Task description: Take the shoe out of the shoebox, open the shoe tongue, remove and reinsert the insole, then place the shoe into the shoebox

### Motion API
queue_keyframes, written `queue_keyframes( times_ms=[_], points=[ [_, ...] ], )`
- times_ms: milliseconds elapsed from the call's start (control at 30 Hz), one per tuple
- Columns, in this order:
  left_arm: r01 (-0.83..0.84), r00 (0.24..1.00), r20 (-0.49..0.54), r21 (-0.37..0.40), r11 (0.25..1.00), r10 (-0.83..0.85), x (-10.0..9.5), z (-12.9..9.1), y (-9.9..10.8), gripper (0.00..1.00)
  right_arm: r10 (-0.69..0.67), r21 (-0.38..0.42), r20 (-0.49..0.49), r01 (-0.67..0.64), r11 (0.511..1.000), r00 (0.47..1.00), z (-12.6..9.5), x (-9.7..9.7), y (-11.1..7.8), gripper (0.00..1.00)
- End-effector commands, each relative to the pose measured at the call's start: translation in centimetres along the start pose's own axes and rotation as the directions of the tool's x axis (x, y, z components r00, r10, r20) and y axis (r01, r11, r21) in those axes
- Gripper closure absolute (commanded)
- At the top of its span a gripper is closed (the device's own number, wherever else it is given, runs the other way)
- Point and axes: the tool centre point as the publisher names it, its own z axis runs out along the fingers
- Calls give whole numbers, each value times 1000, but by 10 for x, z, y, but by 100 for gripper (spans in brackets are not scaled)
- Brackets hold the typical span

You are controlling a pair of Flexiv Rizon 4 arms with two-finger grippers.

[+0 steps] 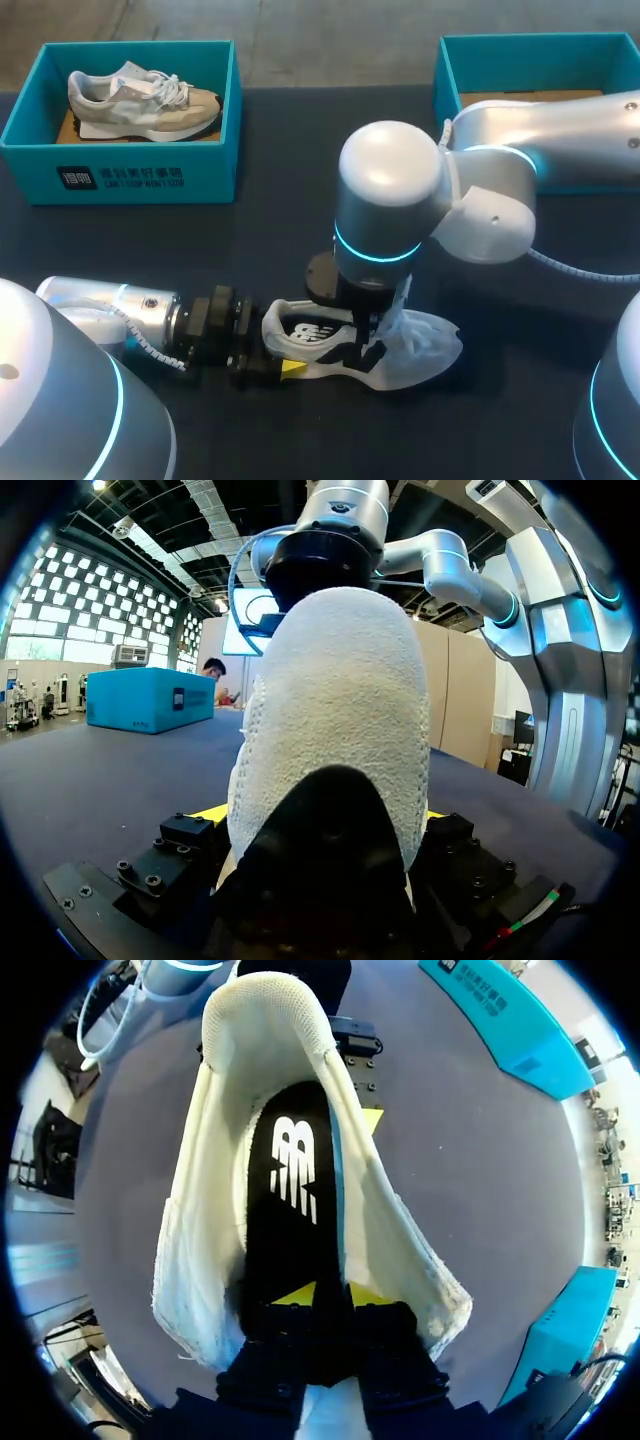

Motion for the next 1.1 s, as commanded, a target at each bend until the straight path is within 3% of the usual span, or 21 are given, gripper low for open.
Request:
queue_keyframes(
  times_ms=[33,533,900,1100],
  points=[
    [0,1000,1,-1,1000,0,2,0,5,100,1,-10,-5,-1,1000,1000,1,-2,-3,73],
    [0,1000,1,-1,1000,0,2,0,5,100,-14,-69,-157,3,998,988,31,-4,8,73],
    [0,1000,1,-1,1000,0,2,0,5,100,21,-63,-249,-37,997,968,33,20,15,77],
    [0,1000,1,-1,1000,0,2,0,5,100,16,-78,-308,-42,996,951,36,27,17,85]
  ],
)
